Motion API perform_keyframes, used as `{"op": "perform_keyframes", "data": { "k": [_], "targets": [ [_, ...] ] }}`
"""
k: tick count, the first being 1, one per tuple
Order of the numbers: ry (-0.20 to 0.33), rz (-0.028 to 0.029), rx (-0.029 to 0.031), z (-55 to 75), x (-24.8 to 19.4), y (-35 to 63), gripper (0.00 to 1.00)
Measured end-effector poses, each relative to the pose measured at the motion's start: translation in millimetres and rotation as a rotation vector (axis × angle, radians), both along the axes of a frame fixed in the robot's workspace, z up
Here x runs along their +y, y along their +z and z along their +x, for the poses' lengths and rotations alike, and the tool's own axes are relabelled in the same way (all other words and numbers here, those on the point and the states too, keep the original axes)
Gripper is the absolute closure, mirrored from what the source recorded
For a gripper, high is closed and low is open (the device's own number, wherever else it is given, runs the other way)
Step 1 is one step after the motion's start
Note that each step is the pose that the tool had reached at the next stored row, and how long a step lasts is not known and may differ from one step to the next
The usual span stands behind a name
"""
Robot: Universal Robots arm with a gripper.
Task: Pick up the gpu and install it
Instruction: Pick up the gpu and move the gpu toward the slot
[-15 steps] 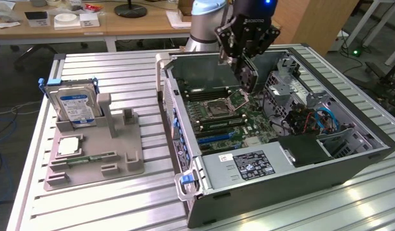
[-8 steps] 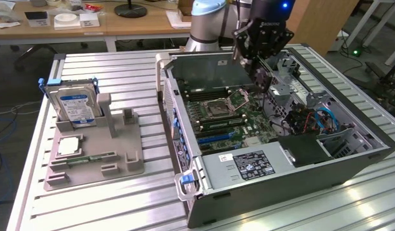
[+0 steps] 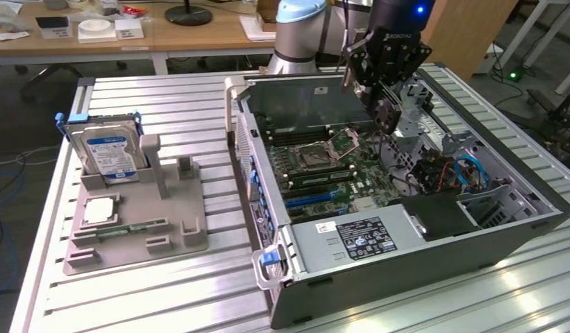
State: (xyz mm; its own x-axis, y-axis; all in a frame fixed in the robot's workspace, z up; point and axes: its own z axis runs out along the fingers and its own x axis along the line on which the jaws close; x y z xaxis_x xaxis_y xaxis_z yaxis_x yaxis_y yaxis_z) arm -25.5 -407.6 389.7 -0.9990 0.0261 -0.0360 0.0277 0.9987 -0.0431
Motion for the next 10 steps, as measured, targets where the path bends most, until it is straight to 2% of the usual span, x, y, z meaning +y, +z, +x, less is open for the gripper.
{"op": "perform_keyframes", "data": {
  "k": [10],
  "targets": [
    [0.0, 0.0, 0.0, 0.0, 0.0, 0.0, 0.72]
  ]
}}
